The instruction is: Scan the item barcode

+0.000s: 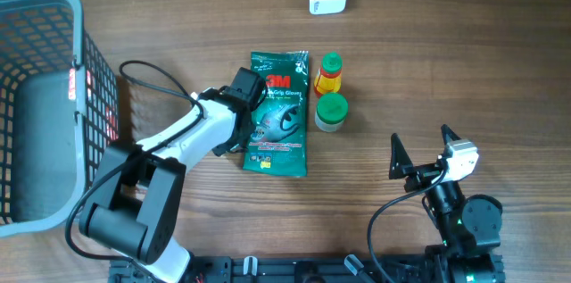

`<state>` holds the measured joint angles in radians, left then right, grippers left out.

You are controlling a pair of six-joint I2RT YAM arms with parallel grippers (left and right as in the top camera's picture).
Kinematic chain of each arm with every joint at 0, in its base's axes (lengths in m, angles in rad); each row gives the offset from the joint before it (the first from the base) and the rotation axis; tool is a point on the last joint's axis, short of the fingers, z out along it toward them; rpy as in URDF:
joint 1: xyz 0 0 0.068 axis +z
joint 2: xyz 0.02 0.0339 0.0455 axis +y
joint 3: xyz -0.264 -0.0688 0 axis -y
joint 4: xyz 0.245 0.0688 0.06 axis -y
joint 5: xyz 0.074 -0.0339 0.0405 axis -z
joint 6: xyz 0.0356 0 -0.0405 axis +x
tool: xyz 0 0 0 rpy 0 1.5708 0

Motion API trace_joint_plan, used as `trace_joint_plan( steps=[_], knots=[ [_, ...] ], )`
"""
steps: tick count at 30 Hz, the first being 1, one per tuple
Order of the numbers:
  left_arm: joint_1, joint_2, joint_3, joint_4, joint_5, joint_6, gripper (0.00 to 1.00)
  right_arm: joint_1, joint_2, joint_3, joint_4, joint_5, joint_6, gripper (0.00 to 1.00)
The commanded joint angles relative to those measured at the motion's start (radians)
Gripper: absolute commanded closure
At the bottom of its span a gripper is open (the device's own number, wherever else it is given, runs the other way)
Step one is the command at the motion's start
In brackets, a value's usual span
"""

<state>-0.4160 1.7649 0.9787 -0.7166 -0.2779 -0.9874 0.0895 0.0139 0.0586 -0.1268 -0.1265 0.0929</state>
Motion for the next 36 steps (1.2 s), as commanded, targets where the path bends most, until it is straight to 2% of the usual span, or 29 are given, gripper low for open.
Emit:
trace_joint_plan(
  steps=[1,6,11,18,21,22,25,27,31,34,36],
  knots=[
    [-0.006,-0.059,0.108,-0.031,-0.007,0.124,0.52,0.003,0.0,0.001,0.005,0.014,0.014,0.0],
    [-0.055,-0.083,0.217,0.034,0.02,0.146,0.52,0.003,0.0,0.001,0.005,0.014,0.014,0.0],
    [-0.148,-0.064,0.218,0.122,0.086,0.142,0.52,0.003,0.0,0.001,0.005,0.014,0.014,0.0],
    [-0.326,0.032,0.218,0.182,0.087,0.143,0.44,0.003,0.0,0.001,0.005,0.014,0.014,0.0],
    [-0.358,0.07,0.218,0.189,0.075,0.142,0.43,0.003,0.0,0.001,0.005,0.014,0.014,0.0],
    [-0.361,0.077,0.218,0.186,0.068,0.142,0.42,0.003,0.0,0.001,0.005,0.014,0.014,0.0],
    [-0.352,0.062,0.222,0.178,0.033,0.143,0.19,0.003,0.0,0.001,0.005,0.014,0.014,0.0],
    [-0.336,0.027,0.237,0.158,-0.025,0.144,0.1,0.003,0.0,0.001,0.005,0.014,0.014,0.0],
    [-0.277,-0.089,0.316,0.067,-0.158,0.148,0.07,0.003,0.0,0.001,0.005,0.014,0.014,0.0],
    [-0.194,-0.209,0.405,0.004,-0.225,0.238,0.05,0.003,0.0,0.001,0.005,0.014,0.014,0.0],
    [-0.135,-0.273,0.436,-0.008,-0.244,0.255,0.03,0.003,0.0,0.001,0.005,0.014,0.014,0.0]
  ],
)
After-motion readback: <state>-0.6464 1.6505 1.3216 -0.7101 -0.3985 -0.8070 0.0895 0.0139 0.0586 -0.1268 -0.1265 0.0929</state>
